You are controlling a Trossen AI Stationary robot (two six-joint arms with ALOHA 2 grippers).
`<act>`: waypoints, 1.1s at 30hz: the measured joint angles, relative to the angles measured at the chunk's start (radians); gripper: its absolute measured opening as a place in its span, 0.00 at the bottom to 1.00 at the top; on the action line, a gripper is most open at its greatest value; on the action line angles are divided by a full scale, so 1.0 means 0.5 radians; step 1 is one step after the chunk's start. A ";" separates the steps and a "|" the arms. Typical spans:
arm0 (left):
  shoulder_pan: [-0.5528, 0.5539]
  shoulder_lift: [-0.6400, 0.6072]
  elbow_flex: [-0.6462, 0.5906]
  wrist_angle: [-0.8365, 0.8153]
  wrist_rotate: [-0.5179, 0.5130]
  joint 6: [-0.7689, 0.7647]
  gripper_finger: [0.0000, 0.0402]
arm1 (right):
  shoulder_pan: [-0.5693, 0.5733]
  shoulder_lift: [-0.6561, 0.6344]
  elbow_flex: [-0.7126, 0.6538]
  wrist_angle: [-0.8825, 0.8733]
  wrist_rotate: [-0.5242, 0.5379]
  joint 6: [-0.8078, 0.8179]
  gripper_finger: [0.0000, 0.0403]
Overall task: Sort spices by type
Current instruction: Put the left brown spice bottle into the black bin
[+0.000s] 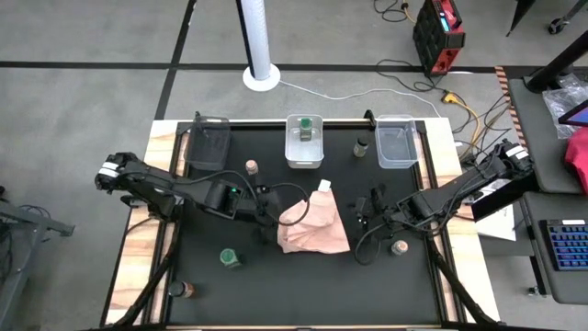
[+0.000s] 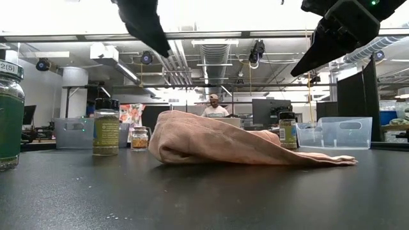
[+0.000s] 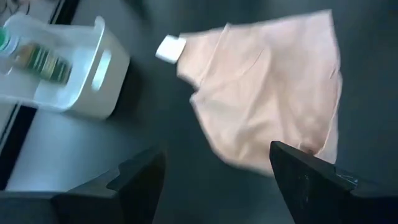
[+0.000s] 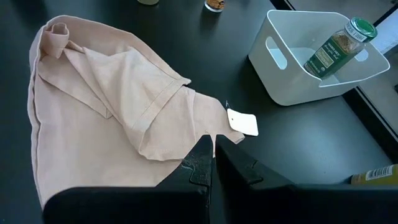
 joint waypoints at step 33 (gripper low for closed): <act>1.453 -0.270 -0.323 -0.207 0.866 1.011 0.58 | -0.671 -0.012 -0.016 0.113 -0.369 -0.547 0.03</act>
